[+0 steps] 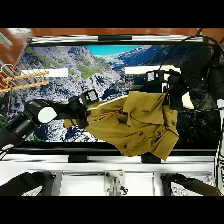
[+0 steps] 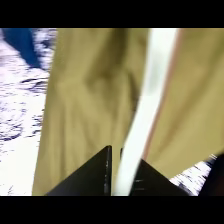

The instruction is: Fold the shirts.

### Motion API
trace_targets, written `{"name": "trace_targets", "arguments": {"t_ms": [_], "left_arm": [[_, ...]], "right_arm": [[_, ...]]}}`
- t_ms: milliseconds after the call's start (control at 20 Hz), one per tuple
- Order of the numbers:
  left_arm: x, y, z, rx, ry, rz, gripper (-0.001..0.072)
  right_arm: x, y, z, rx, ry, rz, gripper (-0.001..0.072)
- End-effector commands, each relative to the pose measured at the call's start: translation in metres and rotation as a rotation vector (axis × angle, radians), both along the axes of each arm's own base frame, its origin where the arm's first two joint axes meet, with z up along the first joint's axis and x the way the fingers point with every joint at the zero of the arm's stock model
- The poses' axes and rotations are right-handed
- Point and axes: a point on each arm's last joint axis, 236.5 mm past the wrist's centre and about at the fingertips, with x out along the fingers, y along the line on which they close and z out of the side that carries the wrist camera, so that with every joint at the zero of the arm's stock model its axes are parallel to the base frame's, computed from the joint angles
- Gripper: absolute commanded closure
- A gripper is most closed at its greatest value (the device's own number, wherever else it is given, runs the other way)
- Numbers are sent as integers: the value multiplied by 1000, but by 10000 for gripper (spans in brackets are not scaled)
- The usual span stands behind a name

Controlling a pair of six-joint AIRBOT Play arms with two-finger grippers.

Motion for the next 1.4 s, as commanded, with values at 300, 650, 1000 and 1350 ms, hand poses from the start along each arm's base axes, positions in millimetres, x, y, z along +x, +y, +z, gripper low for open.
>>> {"name": "trace_targets", "arguments": {"t_ms": [300,650,1000,1350], "left_arm": [[130,108,50,-122,-324,390,162],[143,197,98,-273,-257,738,172],[81,147,-7,-503,287,988,172],[40,-57,-15,-742,353,683,165]], "right_arm": [[-1,11,9,54,-16,-24,627],[9,13,40,127,-100,-330,627],[6,15,62,206,-109,-563,627],[8,45,79,286,-160,-560,627]]}}
